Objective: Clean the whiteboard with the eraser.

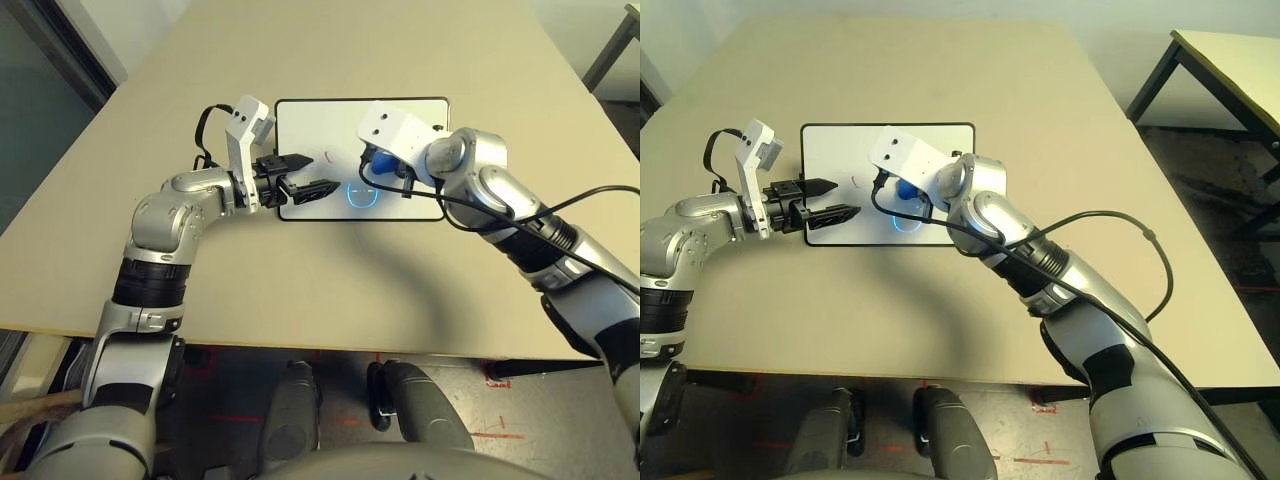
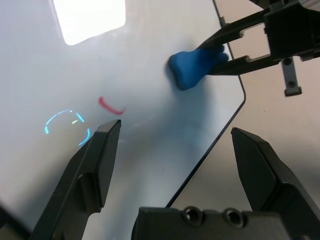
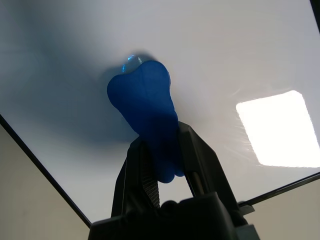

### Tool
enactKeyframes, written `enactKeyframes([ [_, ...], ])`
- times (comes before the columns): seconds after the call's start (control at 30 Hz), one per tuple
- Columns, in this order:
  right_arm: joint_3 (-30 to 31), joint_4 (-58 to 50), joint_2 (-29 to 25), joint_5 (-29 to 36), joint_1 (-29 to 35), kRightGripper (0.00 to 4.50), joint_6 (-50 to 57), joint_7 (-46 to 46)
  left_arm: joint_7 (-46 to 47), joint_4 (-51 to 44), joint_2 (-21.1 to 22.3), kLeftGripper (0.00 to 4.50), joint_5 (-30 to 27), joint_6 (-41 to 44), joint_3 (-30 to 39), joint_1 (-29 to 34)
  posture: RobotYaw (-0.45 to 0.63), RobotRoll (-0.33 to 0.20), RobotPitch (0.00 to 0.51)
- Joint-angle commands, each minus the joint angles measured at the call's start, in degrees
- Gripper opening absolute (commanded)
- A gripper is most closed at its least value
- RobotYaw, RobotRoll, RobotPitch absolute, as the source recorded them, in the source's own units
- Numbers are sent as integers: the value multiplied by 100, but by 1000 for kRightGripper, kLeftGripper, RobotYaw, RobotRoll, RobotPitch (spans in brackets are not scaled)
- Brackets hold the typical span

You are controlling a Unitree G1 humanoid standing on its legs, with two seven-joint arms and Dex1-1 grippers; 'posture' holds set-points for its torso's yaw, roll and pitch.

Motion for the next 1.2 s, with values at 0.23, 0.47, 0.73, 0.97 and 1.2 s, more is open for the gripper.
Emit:
enactKeyframes([
  [0.23,146,511,758,-133,-404,776,-425,-26,26,-90,63,4500,-6,34,39,150,-60,0,125],
  [0.47,74,1318,1255,-188,-835,775,-921,-220,85,-148,68,4500,-36,73,62,185,-48,0,125],
  [0.73,-110,2007,1443,-170,-1151,775,-1263,-465,57,-120,141,4500,-38,83,85,180,-47,0,127],
  [0.97,292,1078,1021,-440,-376,775,-1136,66,-59,234,453,4500,107,-14,92,-46,-57,0,128],
  [1.2,57,1375,929,-545,-541,766,-1261,22,-183,574,621,4500,227,-156,51,-194,-65,0,127],
])
